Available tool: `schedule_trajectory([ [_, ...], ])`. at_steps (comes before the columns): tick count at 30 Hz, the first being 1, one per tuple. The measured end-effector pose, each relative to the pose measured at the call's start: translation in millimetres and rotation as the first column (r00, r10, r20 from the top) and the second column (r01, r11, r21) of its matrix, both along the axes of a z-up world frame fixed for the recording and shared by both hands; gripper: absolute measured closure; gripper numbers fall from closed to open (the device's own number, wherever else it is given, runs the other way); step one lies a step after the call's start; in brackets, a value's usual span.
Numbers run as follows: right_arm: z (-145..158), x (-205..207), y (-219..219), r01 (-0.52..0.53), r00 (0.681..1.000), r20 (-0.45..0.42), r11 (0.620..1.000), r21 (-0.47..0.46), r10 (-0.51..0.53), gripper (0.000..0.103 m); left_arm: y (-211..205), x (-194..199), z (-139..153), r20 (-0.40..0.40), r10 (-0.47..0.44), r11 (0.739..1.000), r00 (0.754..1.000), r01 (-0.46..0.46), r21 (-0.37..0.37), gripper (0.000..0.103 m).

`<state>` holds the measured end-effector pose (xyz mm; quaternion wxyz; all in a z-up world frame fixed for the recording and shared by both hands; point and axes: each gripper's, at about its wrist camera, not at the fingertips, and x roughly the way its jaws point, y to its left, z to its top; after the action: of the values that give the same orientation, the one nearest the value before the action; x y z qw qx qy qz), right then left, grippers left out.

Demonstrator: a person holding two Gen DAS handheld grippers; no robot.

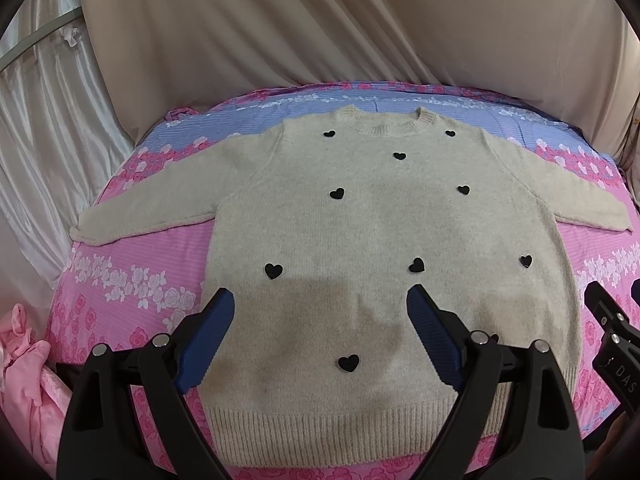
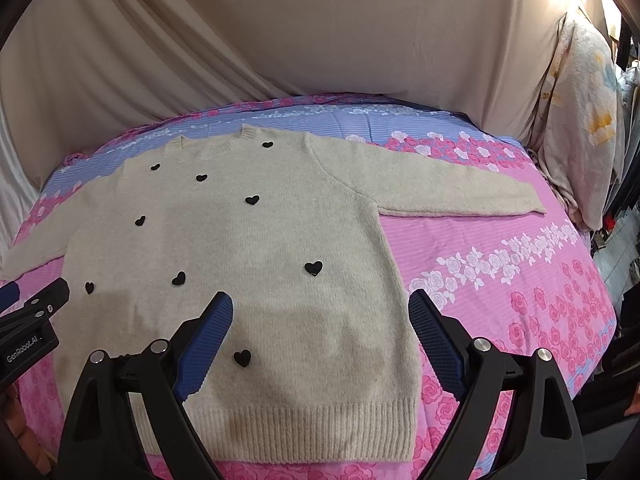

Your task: Fold small clothes

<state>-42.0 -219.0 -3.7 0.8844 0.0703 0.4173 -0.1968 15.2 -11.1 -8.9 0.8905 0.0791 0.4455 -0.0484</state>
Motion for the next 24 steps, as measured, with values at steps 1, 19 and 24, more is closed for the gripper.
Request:
schedule_trajectory([
  [1, 0.1, 0.3, -0.3, 0.0, 1.0, 0.0, 1.0, 0.001, 0.0, 0.016, 0.2, 0.1, 0.1, -0.001, 0.0, 1.0, 1.0, 0.0, 0.0, 0.017],
  [19, -4.9, 2.8, -2.5, -0.006, 1.0, -0.003, 1.0, 0.012, 0.006, 0.016, -1.7, 2.6, -2.2, -0.007, -0.001, 1.0, 1.0, 0.001, 0.011, 0.017],
  [24, -5.9, 3.7, -4.2, -0.008, 1.0, -0.004, 1.0, 0.014, 0.008, 0.016, -4.1, 5.2, -4.0, -0.012, -0.001, 1.0, 1.0, 0.001, 0.013, 0.017],
])
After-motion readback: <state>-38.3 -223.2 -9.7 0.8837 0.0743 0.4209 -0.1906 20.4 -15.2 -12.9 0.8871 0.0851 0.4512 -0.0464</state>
